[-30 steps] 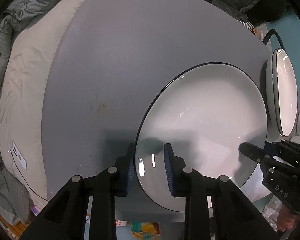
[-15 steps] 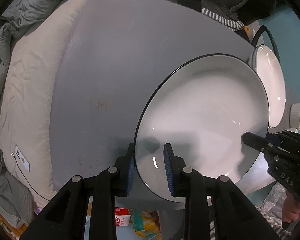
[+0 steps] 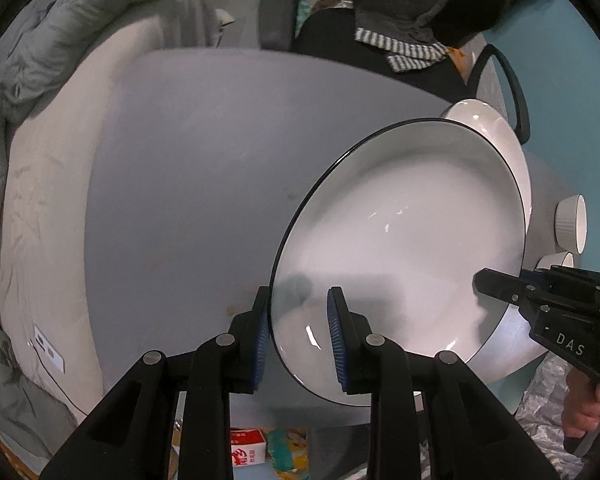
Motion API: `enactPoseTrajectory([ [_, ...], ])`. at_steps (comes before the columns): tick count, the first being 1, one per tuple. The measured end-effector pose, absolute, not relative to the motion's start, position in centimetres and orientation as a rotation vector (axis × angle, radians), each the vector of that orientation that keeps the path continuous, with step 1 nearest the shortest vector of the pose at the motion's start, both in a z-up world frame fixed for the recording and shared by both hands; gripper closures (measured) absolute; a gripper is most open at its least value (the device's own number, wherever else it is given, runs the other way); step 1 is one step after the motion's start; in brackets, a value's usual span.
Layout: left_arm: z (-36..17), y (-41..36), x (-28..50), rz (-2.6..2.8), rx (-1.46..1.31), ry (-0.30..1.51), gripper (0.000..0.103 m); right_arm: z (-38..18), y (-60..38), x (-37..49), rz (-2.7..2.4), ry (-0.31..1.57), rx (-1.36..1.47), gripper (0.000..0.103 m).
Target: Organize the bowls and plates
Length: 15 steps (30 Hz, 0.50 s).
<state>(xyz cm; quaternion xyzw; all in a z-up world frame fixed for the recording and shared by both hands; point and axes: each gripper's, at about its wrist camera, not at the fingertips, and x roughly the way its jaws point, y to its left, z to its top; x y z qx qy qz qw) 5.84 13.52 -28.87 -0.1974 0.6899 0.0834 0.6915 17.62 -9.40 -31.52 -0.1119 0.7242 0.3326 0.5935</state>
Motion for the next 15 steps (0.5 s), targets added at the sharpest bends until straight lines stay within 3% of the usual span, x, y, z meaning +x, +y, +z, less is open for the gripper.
enactPoseTrajectory([
  [15, -28.1, 8.3, 13.5, 0.095, -0.343, 1.54, 0.076, -31.1, -14.7, 23.3, 0.661, 1.681, -0.154, 0.088],
])
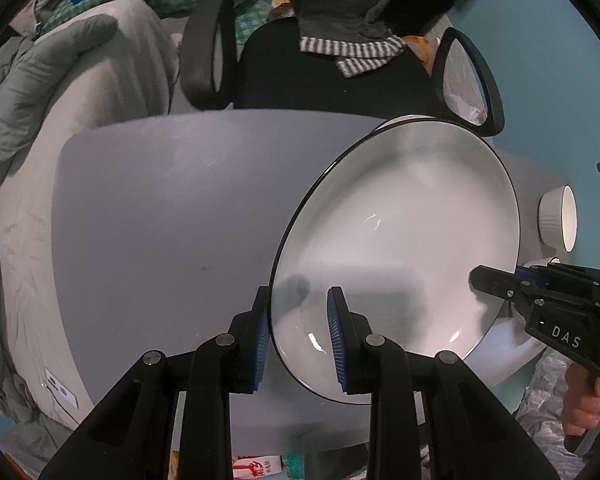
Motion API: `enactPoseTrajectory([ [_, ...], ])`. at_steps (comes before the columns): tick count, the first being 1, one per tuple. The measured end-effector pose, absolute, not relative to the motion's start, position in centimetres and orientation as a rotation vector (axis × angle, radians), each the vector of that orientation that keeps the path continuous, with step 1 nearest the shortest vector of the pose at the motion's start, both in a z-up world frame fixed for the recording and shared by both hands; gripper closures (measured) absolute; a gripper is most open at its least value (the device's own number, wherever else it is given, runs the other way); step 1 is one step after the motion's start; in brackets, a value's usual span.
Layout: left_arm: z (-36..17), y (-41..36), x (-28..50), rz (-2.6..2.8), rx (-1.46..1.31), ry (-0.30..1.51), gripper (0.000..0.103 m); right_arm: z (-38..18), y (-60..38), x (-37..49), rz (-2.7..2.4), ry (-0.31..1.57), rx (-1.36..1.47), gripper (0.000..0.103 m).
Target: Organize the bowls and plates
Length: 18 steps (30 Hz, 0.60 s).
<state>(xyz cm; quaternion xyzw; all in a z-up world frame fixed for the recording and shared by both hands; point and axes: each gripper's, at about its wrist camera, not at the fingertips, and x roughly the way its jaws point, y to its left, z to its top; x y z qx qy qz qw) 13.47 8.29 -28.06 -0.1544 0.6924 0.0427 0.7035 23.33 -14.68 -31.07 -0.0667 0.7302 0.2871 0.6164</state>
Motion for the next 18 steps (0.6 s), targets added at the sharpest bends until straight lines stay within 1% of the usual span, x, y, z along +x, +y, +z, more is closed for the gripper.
enactPoseTrajectory([
  [8, -28.4, 6.1, 16.3, 0.089, -0.316, 1.55, 0.076, -31.2, -17.0, 25.6, 0.636, 1.689, -0.13, 0.088],
  [18, -29.3, 4.2, 18.0, 0.109, -0.3, 1.587, 0.076, -32.5, -18.3, 27.7, 0.617, 1.721, -0.136, 0.087],
])
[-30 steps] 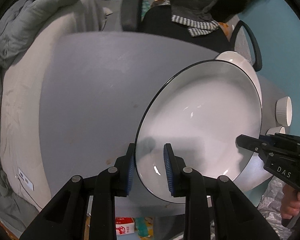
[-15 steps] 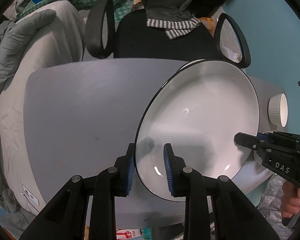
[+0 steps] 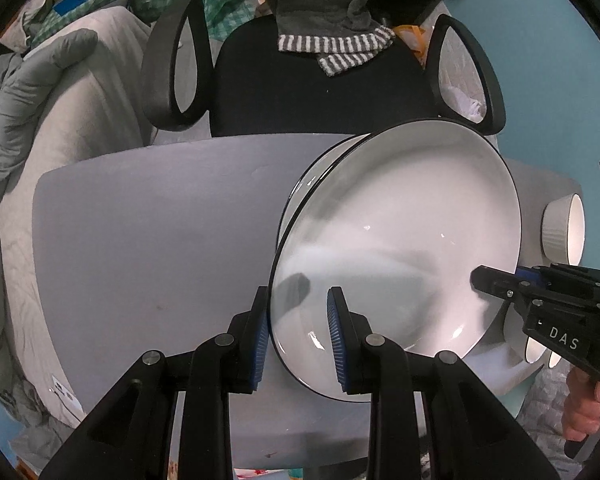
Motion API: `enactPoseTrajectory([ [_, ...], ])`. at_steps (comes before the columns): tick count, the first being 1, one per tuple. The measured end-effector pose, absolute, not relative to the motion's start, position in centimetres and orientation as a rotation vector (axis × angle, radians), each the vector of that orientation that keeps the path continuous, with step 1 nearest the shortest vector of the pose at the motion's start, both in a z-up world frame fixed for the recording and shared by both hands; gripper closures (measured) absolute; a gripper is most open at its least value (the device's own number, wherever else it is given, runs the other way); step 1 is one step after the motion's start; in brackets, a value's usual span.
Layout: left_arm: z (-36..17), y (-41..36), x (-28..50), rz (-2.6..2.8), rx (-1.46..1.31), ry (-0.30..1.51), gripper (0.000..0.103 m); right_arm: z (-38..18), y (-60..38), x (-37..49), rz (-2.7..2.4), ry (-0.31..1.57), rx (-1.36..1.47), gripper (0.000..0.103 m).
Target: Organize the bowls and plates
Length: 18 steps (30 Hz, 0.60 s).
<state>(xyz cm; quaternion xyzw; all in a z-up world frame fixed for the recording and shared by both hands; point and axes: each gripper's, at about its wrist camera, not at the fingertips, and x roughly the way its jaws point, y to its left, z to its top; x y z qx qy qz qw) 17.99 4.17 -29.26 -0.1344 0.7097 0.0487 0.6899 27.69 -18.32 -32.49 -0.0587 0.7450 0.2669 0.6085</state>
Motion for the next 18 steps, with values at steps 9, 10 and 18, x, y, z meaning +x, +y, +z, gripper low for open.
enactPoseTrajectory([
  [9, -30.6, 4.2, 18.2, 0.151, -0.327, 1.621, 0.076, -33.8, -17.9, 28.4, 0.633, 1.748, -0.178, 0.087],
  [10, -30.8, 4.3, 18.2, 0.154, -0.331, 1.623, 0.076, -33.8, -17.8, 28.4, 0.636, 1.748, -0.183, 0.087],
  [18, -32.0, 4.2, 18.4, 0.179, -0.329, 1.637, 0.076, -34.5, -17.7, 28.9, 0.63, 1.768, -0.179, 0.087],
])
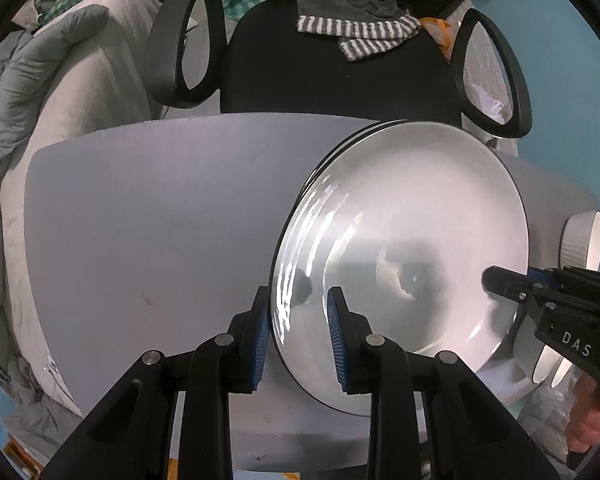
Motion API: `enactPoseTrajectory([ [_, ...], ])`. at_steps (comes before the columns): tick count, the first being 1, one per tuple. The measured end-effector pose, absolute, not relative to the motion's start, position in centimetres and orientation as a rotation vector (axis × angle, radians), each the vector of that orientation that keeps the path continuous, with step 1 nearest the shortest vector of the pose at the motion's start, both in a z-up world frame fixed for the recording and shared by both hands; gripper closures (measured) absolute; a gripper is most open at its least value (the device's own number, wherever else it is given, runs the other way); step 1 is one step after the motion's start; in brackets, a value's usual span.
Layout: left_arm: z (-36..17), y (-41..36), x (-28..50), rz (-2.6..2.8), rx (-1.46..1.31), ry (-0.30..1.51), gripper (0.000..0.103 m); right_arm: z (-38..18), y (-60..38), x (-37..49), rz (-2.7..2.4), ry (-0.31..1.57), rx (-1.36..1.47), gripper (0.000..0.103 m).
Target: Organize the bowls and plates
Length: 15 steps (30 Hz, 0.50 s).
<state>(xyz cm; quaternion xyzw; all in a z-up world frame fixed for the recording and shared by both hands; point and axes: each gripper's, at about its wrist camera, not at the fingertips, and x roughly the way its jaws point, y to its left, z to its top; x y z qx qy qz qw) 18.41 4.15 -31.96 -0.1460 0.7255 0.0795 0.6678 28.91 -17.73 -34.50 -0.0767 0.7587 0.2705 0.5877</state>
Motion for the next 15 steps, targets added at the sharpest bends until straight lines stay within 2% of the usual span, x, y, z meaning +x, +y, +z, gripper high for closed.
enactPoseTrajectory([
  [7, -32.2, 4.3, 18.4, 0.17, -0.341, 1.625, 0.076, -34.8, -17.7, 29.7, 0.609, 1.794, -0.133, 0.08],
  [15, -32.6, 3.9, 18.4, 0.162, -0.329, 1.634, 0.076, -34.4, -17.2, 29.9, 0.627, 1.81, -0.105, 0.056],
])
